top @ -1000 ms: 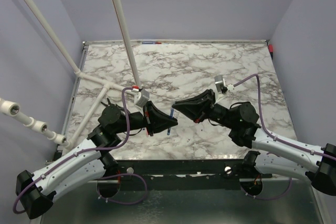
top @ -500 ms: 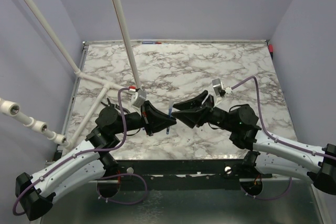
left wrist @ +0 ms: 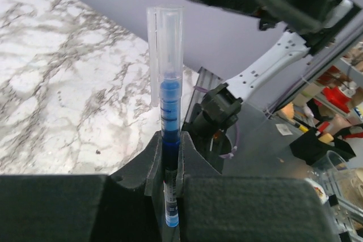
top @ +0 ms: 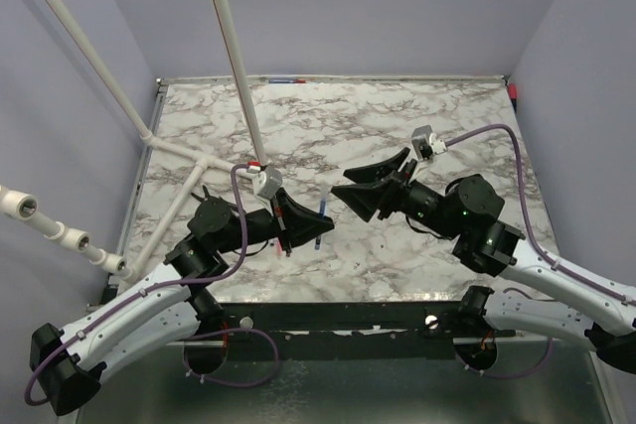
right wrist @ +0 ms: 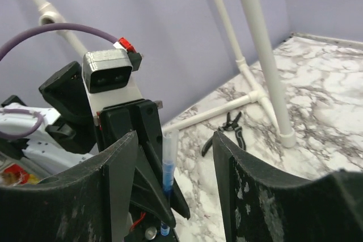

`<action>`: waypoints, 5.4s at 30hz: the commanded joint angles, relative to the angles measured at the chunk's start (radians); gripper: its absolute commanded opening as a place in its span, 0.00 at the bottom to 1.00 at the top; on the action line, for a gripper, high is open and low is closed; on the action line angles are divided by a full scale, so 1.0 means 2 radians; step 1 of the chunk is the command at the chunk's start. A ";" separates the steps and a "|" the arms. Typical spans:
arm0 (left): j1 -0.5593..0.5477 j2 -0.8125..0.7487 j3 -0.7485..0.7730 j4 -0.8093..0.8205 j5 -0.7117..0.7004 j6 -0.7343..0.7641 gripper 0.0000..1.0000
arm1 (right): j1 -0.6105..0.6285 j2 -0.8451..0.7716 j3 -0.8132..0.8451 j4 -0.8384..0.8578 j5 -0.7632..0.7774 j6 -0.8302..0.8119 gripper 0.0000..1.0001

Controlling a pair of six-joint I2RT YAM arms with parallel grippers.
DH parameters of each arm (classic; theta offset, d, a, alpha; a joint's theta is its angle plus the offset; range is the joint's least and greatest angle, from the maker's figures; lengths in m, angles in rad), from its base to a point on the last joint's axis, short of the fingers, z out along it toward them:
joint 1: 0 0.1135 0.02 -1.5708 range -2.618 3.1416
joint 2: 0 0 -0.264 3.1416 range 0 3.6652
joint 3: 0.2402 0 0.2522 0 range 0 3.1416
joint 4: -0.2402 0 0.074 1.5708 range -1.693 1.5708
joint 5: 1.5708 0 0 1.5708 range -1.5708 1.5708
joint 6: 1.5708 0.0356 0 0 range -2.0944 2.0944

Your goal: Insert the pens into the pen caps

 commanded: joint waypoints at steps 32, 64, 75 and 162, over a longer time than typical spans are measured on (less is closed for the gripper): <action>0.001 0.028 0.031 -0.100 -0.111 0.041 0.00 | 0.003 0.145 0.152 -0.180 0.051 0.009 0.40; 0.001 0.022 0.054 -0.103 -0.102 0.057 0.00 | 0.003 0.109 0.062 -0.133 -0.058 0.050 0.00; 0.001 0.038 0.099 -0.092 -0.060 0.074 0.00 | 0.004 0.069 0.009 -0.099 -0.098 0.072 0.01; 0.001 0.111 0.278 -0.055 -0.060 0.046 0.00 | 0.169 0.038 -0.113 -0.134 0.152 0.089 0.00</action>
